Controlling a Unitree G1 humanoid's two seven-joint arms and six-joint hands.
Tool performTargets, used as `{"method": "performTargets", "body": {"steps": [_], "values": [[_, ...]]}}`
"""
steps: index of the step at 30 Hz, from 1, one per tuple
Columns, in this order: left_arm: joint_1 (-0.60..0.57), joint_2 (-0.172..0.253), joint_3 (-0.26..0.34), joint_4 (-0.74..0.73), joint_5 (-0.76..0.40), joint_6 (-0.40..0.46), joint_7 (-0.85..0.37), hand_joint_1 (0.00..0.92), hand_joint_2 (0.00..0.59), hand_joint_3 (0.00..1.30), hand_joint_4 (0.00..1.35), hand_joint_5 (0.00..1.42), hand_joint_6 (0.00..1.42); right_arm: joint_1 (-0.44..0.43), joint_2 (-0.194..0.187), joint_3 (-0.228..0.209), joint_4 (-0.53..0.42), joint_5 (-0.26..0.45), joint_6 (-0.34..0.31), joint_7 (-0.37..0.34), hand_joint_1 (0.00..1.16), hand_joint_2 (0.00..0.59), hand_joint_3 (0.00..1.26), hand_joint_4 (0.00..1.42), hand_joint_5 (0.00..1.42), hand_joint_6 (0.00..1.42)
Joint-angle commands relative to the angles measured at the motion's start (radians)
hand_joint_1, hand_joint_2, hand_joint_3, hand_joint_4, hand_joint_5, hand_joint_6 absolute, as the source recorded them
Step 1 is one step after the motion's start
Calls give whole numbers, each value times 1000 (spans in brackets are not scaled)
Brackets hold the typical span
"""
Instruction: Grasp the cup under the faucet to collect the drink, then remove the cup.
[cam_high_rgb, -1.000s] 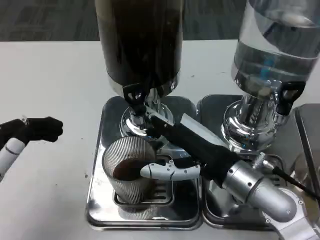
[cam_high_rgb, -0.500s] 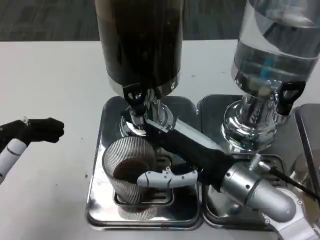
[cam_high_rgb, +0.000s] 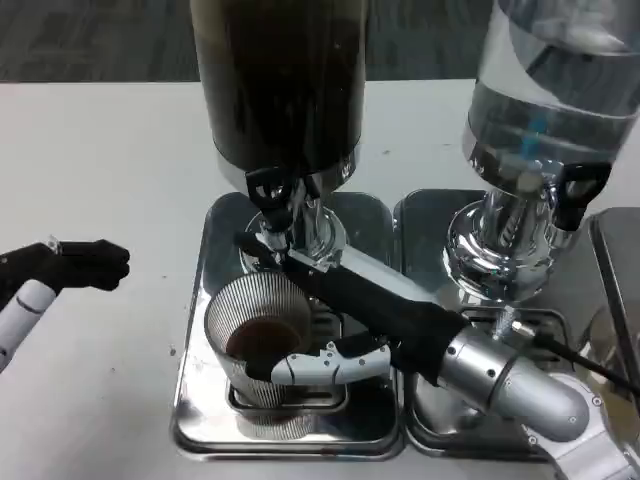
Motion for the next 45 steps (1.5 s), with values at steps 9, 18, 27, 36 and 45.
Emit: {"method": "performTargets", "body": {"steps": [9, 18, 27, 36, 45], "values": [[14, 0, -1, -12, 2, -8, 10, 0, 232, 490, 449, 414, 318, -7, -10, 19, -1, -44, 12, -16, 612, 163, 0, 0, 0, 67], [15, -1, -1, -16, 4, -6, 12, 0, 233, 496, 456, 418, 320, 1, 2, 18, -1, -61, 6, -61, 651, 173, 0, 0, 0, 117], [17, -4, -2, -17, 4, -10, 15, 0, 233, 497, 456, 423, 321, 4, -6, 15, -4, -57, 4, -54, 661, 177, 0, 0, 0, 175], [10, 1, -6, -11, 4, -9, 12, 0, 233, 497, 456, 424, 326, -8, -26, 35, -9, -83, 20, -38, 673, 171, 0, 0, 0, 173], [6, 4, -6, -8, 3, -10, 9, 0, 233, 497, 462, 424, 334, -11, -26, 45, -20, -111, 30, -62, 701, 178, 0, 0, 0, 177]]}}
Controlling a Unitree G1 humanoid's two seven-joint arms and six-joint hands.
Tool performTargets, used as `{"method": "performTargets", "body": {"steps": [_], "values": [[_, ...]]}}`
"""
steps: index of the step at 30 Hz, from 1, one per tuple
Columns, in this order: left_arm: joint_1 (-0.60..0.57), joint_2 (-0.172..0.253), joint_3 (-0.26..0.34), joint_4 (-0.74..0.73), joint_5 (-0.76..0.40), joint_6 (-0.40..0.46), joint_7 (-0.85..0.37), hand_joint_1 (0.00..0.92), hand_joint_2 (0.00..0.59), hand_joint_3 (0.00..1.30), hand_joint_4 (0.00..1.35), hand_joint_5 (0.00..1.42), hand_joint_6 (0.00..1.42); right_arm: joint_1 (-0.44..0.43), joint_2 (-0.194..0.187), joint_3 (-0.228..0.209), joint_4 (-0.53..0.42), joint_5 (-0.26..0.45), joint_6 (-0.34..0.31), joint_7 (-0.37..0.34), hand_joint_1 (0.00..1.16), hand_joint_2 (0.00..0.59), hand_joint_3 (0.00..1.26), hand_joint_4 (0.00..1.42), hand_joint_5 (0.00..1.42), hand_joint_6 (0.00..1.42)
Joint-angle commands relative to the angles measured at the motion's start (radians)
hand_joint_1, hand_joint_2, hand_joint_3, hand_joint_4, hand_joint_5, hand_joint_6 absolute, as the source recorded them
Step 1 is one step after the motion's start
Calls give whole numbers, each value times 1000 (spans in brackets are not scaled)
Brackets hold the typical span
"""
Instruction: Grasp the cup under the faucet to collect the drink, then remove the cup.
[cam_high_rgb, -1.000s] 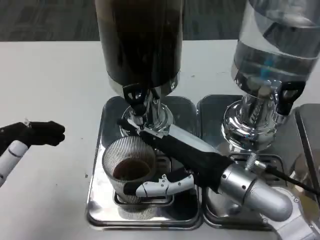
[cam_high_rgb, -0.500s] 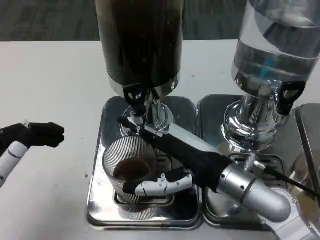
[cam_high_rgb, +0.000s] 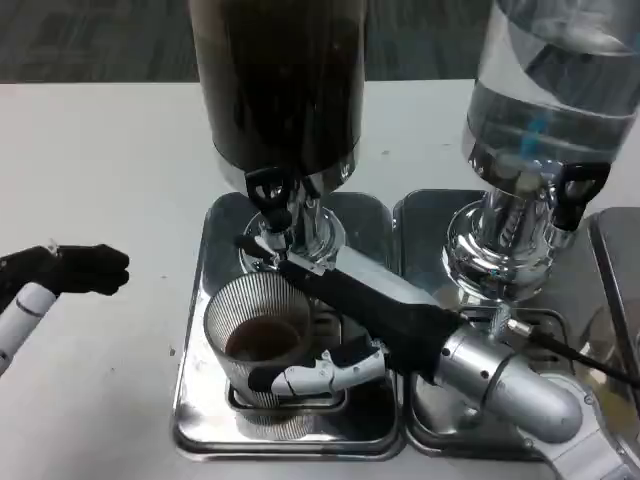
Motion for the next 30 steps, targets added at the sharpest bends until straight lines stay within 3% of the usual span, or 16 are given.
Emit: {"method": "performTargets", "body": {"steps": [1, 23, 30], "values": [[-6, 7, -5, 1, 2, -9, 2, 0, 233, 497, 462, 424, 334, 4, 1, 9, -11, -20, 23, -11, 705, 178, 0, 0, 0, 178], [0, 9, -4, -5, 18, -23, 7, 0, 233, 497, 472, 431, 343, 46, 3, -3, -43, -64, -16, -123, 792, 184, 0, 0, 93, 308], [0, 8, -5, -6, 25, -28, 10, 0, 230, 497, 472, 426, 344, 50, 6, 1, -40, -67, -23, -145, 789, 185, 37, 99, 180, 373]]}}
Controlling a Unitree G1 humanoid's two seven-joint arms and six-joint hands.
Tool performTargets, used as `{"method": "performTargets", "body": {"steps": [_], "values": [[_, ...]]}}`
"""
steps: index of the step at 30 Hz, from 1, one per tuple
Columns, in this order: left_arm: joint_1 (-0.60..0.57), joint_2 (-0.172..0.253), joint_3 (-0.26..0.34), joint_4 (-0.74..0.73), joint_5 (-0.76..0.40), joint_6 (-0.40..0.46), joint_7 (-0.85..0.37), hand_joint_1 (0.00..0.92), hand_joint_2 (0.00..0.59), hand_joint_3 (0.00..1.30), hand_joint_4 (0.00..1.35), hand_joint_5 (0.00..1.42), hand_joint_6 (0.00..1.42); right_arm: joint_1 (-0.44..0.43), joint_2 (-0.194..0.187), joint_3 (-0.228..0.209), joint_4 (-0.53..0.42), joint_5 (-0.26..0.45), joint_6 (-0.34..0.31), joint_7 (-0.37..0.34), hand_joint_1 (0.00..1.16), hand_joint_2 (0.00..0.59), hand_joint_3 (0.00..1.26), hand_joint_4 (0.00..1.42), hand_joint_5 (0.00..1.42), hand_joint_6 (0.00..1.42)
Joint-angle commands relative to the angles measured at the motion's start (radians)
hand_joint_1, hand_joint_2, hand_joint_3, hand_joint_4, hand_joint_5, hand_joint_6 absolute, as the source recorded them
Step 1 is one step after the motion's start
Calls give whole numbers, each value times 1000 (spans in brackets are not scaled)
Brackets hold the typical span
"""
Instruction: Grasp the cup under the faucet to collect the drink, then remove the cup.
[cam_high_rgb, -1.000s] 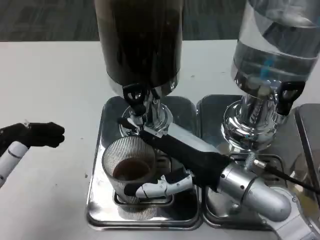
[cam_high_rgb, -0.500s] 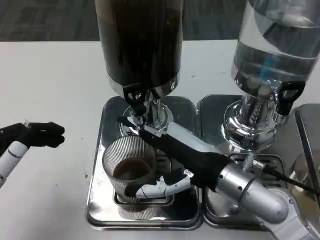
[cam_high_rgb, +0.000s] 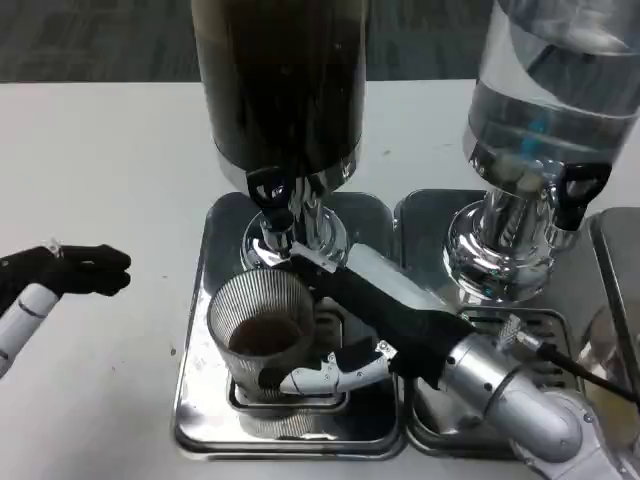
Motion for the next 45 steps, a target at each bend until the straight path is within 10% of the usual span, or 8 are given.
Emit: {"method": "performTargets", "body": {"steps": [1, 45], "values": [[0, 7, -5, -6, 16, -19, 10, 0, 230, 497, 472, 426, 344, 2, 3, -1, -4, -5, -16, -20, 789, 185, 49, 112, 184, 382], [-8, 9, -5, 7, 31, -43, 22, 0, 222, 485, 464, 425, 345, 47, 26, -29, 15, -36, -127, -185, 778, 202, 339, 404, 449, 553]]}}
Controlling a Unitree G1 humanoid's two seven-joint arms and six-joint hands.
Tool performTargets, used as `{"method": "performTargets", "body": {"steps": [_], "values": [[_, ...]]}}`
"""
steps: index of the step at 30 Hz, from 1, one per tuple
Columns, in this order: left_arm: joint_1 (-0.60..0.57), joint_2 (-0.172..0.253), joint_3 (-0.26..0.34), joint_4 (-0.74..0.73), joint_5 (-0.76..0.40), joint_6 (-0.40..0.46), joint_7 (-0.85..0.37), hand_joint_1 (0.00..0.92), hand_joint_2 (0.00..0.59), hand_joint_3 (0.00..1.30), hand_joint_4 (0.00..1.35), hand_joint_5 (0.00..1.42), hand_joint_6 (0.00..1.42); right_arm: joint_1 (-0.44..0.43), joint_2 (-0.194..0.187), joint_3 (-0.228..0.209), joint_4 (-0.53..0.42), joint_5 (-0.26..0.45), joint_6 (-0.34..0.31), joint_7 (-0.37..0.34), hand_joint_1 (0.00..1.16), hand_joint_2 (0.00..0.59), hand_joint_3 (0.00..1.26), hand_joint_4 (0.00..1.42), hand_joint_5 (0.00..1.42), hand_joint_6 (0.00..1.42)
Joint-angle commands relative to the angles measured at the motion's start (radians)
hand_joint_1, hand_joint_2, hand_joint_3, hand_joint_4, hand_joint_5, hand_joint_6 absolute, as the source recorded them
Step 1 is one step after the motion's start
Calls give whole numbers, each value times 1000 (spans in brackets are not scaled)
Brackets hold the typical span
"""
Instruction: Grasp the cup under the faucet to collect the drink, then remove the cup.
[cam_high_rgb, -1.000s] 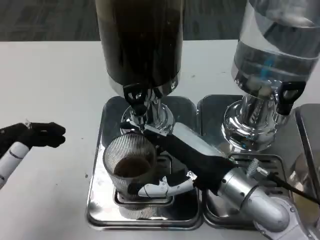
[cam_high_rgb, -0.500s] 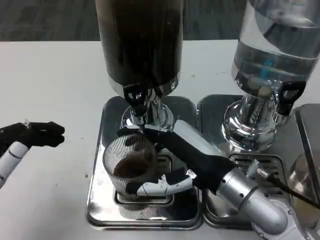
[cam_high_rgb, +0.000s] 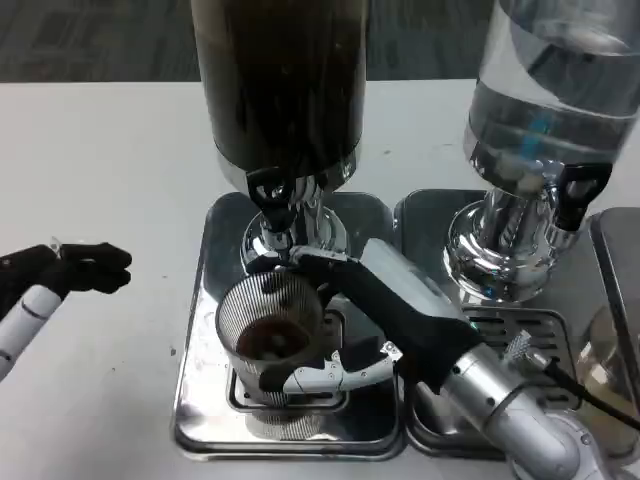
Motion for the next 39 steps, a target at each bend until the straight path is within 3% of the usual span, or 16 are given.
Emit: {"method": "performTargets", "body": {"steps": [1, 14, 28, 39], "values": [[-9, 9, -5, 7, 11, -20, 9, 0, 222, 485, 464, 425, 345, 8, 3, -20, -15, 8, -39, -40, 778, 202, 340, 406, 450, 555], [-12, 5, -16, 7, 10, -19, 5, 0, 221, 484, 463, 430, 345, 41, 4, -50, -47, 7, -38, -76, 779, 202, 386, 458, 518, 594], [-24, 11, -29, 9, 1, -16, -2, 0, 221, 472, 463, 431, 345, 81, -5, -86, -132, 0, -1, -69, 781, 223, 412, 497, 552, 622], [-45, 3, -57, 18, 2, -18, -4, 0, 221, 471, 463, 431, 345, 93, -24, -111, -139, 18, 22, -57, 782, 224, 427, 507, 574, 646]]}}
